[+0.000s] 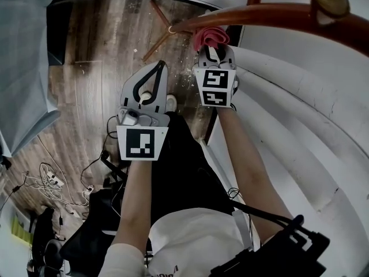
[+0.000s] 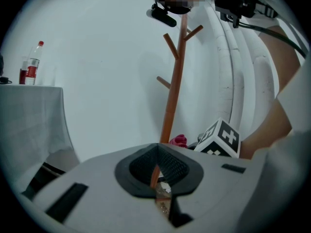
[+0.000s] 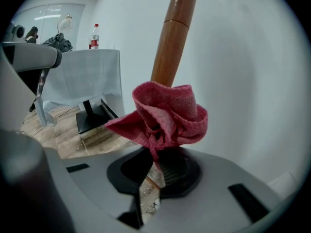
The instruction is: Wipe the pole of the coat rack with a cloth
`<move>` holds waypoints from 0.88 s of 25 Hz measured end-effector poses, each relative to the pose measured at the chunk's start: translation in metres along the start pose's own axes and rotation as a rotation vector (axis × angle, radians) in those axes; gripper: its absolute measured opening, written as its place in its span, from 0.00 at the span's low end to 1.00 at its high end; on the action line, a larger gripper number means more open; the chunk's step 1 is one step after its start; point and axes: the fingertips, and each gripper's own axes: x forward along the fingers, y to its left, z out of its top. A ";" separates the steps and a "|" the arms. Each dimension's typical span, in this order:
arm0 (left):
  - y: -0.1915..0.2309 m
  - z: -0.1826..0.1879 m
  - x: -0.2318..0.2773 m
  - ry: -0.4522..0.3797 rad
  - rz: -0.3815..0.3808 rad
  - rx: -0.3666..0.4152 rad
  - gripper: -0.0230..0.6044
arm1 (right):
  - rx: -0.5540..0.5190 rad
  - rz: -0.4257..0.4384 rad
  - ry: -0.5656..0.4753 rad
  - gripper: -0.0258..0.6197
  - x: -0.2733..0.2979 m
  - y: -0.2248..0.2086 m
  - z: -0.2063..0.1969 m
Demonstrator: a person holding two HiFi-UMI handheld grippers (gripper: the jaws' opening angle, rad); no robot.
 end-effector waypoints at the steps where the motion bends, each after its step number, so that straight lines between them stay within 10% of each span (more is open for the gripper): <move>1: 0.000 -0.002 0.000 0.003 -0.001 0.001 0.06 | 0.000 0.002 0.002 0.11 0.002 0.000 -0.002; 22: -0.010 -0.021 0.014 0.028 -0.023 -0.003 0.06 | 0.018 0.037 0.043 0.11 0.026 0.009 -0.029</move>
